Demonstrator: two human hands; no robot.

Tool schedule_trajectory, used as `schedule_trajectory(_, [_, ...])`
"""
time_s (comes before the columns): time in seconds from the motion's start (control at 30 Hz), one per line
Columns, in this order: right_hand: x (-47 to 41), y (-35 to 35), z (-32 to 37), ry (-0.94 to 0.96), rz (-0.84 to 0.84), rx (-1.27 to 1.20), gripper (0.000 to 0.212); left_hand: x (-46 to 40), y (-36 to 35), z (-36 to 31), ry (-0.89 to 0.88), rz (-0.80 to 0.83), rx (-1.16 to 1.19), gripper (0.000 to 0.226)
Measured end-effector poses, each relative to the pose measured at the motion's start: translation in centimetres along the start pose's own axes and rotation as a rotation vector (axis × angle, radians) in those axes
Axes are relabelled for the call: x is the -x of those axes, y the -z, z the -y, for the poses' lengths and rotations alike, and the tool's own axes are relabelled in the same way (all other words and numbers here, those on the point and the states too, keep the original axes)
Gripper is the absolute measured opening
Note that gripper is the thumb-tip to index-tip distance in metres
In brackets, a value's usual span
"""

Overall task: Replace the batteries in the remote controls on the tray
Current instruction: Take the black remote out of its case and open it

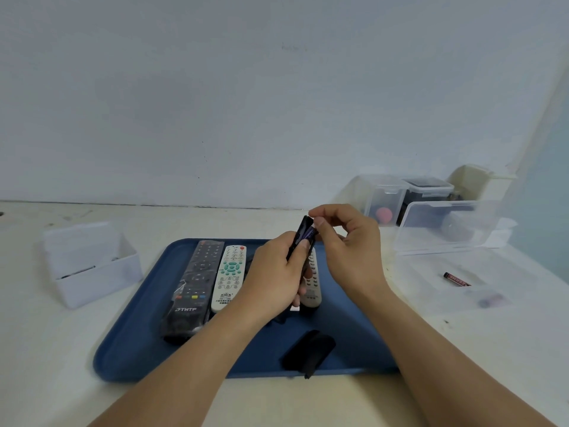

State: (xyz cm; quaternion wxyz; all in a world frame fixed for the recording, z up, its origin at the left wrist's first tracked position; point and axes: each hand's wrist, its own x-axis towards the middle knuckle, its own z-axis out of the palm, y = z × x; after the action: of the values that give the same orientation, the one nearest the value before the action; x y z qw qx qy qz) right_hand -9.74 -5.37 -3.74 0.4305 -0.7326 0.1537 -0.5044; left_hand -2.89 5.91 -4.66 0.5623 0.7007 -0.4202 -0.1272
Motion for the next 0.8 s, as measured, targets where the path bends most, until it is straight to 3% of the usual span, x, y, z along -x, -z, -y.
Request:
schedule_trajectory(0.47, [-0.4, 0.0, -0.2, -0.149, 0.01, -0.214, 0.005, 0.1, -0.1, -1.1, 0.104, 0.023, 0.287, 0.026])
schedule_trajectory(0.67, [-3.0, 2.0, -0.1, -0.637, -0.09, -0.933, 0.01, -0.5, 0.6, -1.5, 0.297, 0.065, 0.584, 0.043])
schedule_trajectory(0.73, [-3.2, 2.4, -0.4, -0.761, -0.004, -0.814, 0.014, -0.6, 1.0, -1.4, 0.317, 0.103, 0.622, 0.039])
schedule_trajectory(0.8, [-3.0, 2.4, -0.7, -0.741, 0.193, -0.513, 0.019, -0.7, 1.4, -1.3, 0.328, 0.168, 0.592, 0.036])
